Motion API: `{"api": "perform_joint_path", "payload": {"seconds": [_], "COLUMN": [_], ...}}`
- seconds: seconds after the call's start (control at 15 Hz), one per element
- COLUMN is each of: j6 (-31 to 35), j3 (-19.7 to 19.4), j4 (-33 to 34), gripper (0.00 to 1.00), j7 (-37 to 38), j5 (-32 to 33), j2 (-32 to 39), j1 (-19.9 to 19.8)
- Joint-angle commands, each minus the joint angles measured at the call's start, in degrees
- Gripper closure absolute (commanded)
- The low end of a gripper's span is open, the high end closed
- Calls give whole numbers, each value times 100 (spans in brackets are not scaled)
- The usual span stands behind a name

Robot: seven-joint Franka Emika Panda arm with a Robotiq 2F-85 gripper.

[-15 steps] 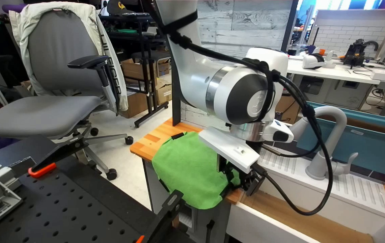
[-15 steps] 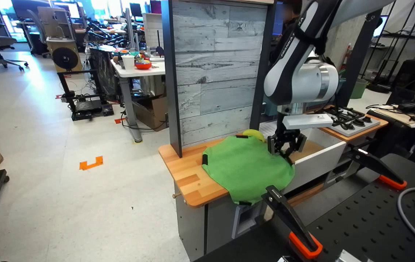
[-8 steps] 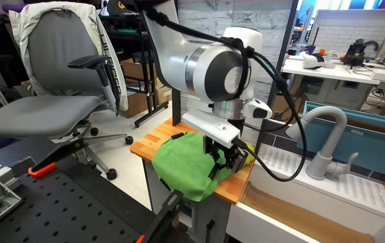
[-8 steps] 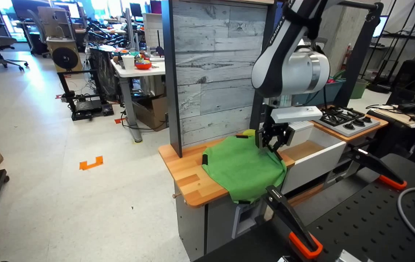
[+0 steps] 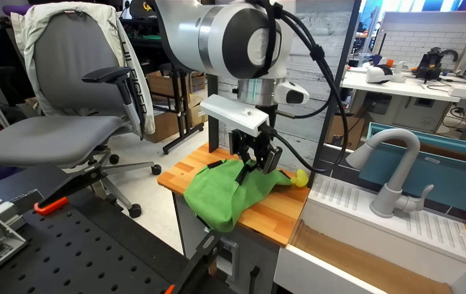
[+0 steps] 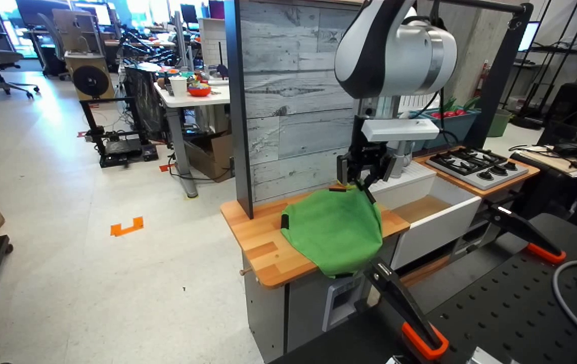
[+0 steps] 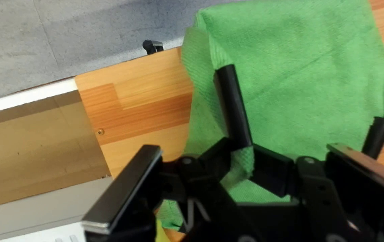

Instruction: Fold the green towel in half

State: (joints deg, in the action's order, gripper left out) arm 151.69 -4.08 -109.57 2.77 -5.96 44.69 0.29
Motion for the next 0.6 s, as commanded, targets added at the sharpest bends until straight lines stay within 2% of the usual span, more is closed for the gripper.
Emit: {"api": "perform_joint_path", "payload": {"seconds": [0.0, 0.53], "j6": [-124, -710], "j3": [138, 327], "j4": [-53, 798], "gripper": [98, 98], "j7": [226, 770], "j5": [74, 60], "j2": [-203, 203], "j1": [100, 544]}}
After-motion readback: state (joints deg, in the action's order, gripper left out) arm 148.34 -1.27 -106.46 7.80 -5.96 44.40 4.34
